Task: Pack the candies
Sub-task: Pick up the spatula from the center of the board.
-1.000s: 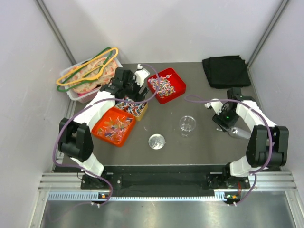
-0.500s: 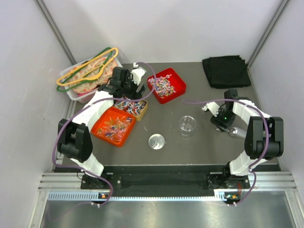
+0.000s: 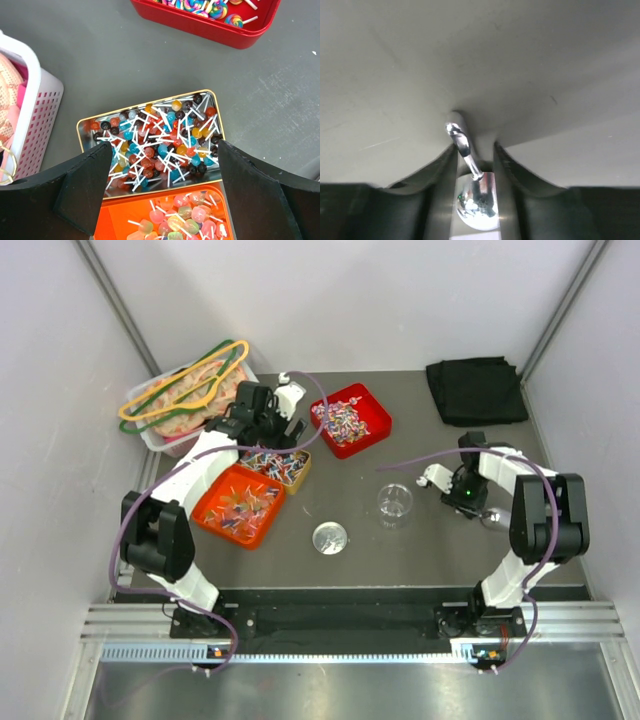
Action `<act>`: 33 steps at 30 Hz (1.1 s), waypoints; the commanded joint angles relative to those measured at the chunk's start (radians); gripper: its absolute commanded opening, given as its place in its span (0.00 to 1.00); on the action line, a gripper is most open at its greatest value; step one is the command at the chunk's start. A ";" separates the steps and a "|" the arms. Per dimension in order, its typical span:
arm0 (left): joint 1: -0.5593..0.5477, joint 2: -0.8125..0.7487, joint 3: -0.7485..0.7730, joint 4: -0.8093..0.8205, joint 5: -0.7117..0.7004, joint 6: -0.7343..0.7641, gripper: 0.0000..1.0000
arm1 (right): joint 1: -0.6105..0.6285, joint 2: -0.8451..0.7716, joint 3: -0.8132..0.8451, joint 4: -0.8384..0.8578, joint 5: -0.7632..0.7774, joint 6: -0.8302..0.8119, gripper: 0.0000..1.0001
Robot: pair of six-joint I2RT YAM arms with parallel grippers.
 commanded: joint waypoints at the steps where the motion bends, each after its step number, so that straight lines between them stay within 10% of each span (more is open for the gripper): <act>1: 0.008 -0.068 0.030 -0.003 -0.014 -0.002 0.91 | 0.036 0.035 0.011 0.020 0.002 -0.005 0.21; 4: 0.010 -0.071 0.031 -0.001 -0.016 -0.002 0.91 | 0.036 0.037 0.009 0.054 0.018 0.013 0.00; 20: 0.010 -0.034 0.068 0.017 0.102 -0.018 0.90 | -0.018 -0.169 0.227 0.040 -0.153 0.236 0.00; 33: -0.065 0.059 0.191 0.076 0.447 -0.229 0.86 | -0.021 -0.299 0.446 0.241 -0.258 0.814 0.00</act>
